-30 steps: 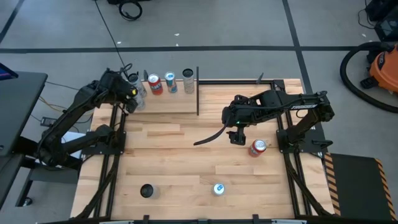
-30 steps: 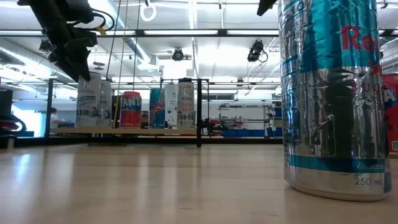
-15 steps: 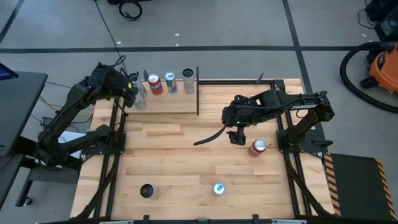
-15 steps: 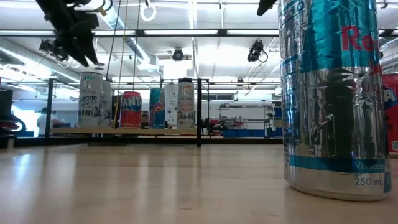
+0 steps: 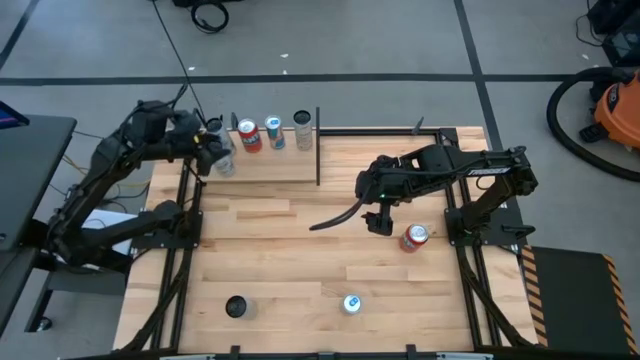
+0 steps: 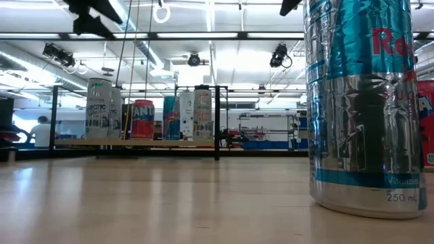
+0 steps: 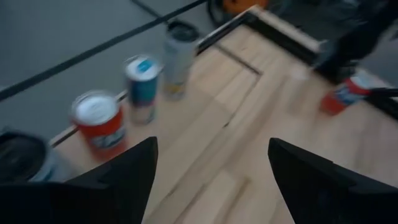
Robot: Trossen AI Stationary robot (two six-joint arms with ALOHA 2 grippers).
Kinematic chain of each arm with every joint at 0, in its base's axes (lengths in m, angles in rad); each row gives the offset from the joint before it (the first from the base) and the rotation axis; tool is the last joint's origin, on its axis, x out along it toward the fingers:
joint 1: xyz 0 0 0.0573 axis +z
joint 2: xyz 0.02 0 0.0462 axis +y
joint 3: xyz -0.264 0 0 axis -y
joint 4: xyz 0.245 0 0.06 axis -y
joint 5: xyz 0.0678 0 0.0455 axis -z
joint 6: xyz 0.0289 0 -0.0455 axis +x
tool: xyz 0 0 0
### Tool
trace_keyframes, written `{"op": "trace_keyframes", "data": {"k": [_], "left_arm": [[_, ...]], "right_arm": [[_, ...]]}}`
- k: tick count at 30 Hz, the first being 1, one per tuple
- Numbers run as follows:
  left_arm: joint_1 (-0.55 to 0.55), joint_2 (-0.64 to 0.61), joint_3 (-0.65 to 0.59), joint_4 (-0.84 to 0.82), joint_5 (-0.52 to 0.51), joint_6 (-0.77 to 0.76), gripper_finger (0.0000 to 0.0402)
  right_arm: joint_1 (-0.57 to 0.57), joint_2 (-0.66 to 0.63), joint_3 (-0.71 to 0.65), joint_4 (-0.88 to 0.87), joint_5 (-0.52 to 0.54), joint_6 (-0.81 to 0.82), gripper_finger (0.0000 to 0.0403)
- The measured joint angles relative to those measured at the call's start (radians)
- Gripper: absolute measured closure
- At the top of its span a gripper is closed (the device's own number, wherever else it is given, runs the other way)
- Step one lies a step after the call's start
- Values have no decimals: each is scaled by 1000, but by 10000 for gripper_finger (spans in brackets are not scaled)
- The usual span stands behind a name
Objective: Place canned beverage on shelf
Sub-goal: Put the orange soda can aligned with the other orange soda can on the shelf
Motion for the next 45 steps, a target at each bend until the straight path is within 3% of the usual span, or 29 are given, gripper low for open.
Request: {"op": "trace_keyframes", "data": {"k": [15, 21, 25, 34, 45], "left_arm": [[-273, -63, 0, 92, 0, -27, 95], [-374, -63, 0, 183, 0, -21, 95], [-438, -63, 0, 177, 0, -11, 95], [-515, -61, 0, 174, -2, 5, 95], [-523, -61, 0, 174, -3, 1, 95]], "right_arm": [[0, 0, 0, 122, -42, 22, 11], [40, 0, 0, -36, -147, 90, 11], [117, 0, -1, -191, -44, 242, 11], [317, -18, -106, -159, 145, 526, 11], [387, -18, -375, -177, 134, 907, 11]]}}
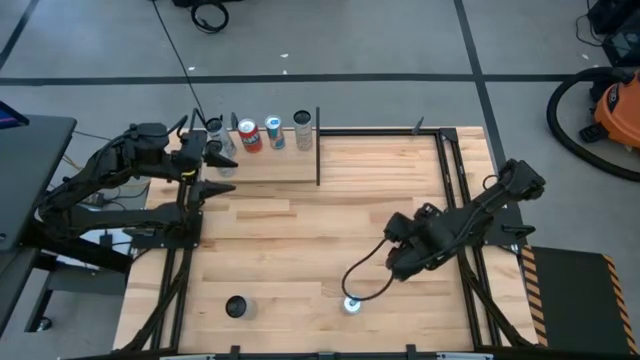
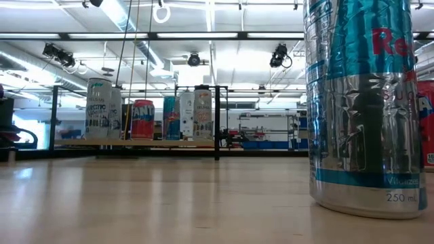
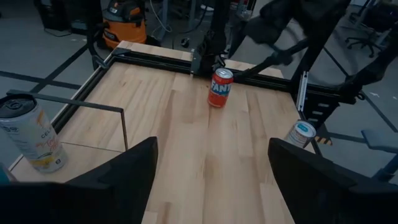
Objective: Place canned beverage on shelf
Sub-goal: Put the orange soda can aligned with the other orange soda can on the shelf
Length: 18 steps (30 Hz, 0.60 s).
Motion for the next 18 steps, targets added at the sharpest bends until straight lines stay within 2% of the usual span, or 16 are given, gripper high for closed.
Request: {"op": "trace_keyframes", "data": {"k": [4, 10, 18], "left_arm": [[0, 0, 0, 0, 0, 5, 95], [0, 0, 0, -8, 0, 7, 95], [0, 0, -1, -40, 0, 33, 95]], "right_arm": [[-3, -9, -96, -7, -35, 167, 11], [-2, -31, -167, -4, -56, 393, 11], [2, -34, -234, -3, -57, 517, 11]]}}
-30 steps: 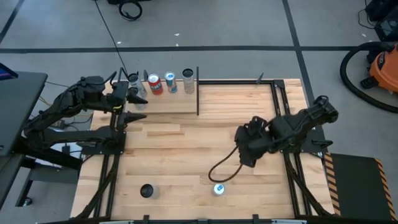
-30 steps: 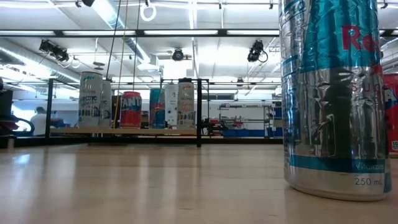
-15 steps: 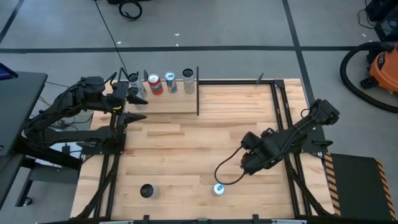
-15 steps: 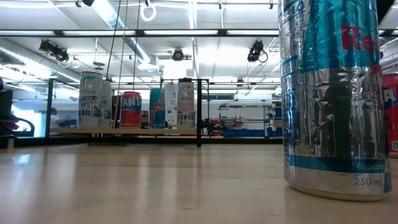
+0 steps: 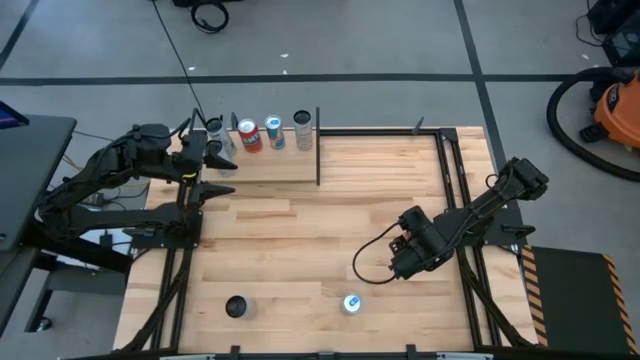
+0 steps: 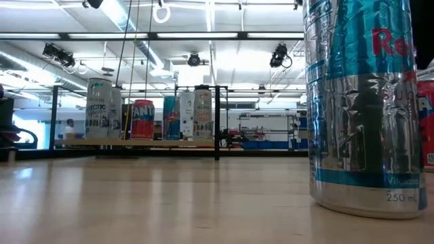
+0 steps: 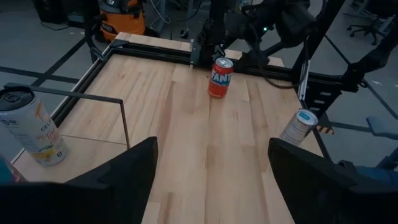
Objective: Place canned beverage on shelf
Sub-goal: Put the orange soda can aligned with the other orange soda can on the shelf
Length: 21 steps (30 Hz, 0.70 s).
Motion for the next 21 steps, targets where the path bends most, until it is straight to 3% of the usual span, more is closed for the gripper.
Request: {"op": "trace_keyframes", "data": {"k": [8, 21], "left_arm": [[0, 0, 0, 0, 0, 13, 95], [0, 0, 0, 0, 0, 26, 95]], "right_arm": [[6, 0, -93, 25, -17, 96, 11], [1, 1, -210, 135, 4, 96, 12]]}}
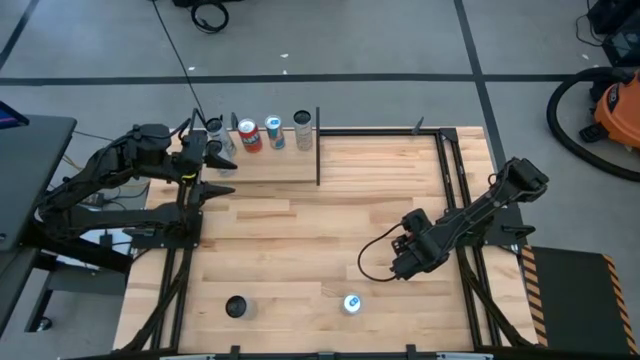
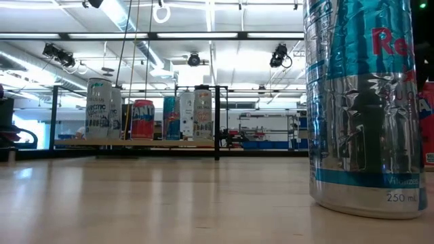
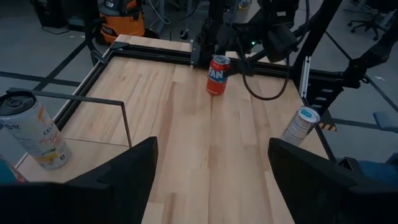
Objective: Place canned beverage on shelf
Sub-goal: Put the orange soda can aligned with the other orange soda can on the shelf
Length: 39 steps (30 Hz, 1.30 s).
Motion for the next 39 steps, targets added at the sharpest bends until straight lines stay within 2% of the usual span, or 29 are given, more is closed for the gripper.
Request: {"op": "trace_keyframes", "data": {"k": [4, 10, 15, 20, 24, 28, 33, 39], "left_arm": [[0, 0, 0, 0, 0, 0, 95], [0, 0, 0, 0, 0, 3, 95], [0, 0, 0, 0, 0, 3, 95], [0, 0, 0, 0, -7, 2, 95], [0, 8, 0, 1, -76, 3, 95], [1, 27, 0, 0, -118, 2, 95], [1, 63, 0, -12, -119, 2, 95], [1, 102, 0, -10, -120, -1, 95]], "right_arm": [[-7, 0, -13, 12, 0, -19, 30], [-18, -1, -12, 18, 1, -52, 87], [-19, 0, -5, 18, 1, -89, 88], [-55, 2, 84, 24, 10, -224, 88], [-134, 2, 195, 24, 87, -424, 88], [-258, 2, 316, 52, 138, -706, 88], [-428, 2, 439, 201, 162, -1100, 88], [-596, 2, 518, 503, 137, -1541, 88]]}}
